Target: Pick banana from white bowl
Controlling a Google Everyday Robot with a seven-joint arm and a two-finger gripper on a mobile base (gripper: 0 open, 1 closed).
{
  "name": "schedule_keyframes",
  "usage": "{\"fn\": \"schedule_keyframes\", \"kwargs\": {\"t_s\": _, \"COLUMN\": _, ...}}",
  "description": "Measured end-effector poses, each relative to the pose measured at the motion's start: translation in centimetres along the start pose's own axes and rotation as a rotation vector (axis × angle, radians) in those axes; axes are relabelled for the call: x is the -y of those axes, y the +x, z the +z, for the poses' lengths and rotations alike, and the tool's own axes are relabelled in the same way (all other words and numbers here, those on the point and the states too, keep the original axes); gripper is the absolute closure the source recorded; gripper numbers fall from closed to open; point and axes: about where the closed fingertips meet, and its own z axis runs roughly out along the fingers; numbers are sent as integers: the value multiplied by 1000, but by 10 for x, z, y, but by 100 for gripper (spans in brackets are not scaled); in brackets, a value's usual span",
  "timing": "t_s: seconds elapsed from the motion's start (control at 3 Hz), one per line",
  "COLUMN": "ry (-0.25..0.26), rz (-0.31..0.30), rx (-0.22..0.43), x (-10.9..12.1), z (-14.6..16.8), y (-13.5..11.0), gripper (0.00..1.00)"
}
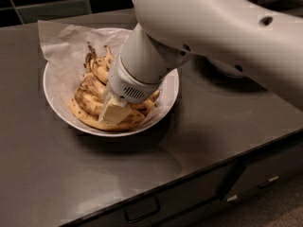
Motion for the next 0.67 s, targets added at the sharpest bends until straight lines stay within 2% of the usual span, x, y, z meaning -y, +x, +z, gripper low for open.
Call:
{"fn": "schedule_keyframes", "kwargs": {"t_s": 0.33, "ry": 0, "rz": -10, "rx": 59, "x": 2, "z": -9, "y": 2, "gripper": 100}}
{"fn": "schedule_keyframes", "kwargs": {"t_s": 0.67, "ry": 7, "rz": -21, "rx": 164, "x": 9, "z": -45, "y": 18, "gripper": 100}}
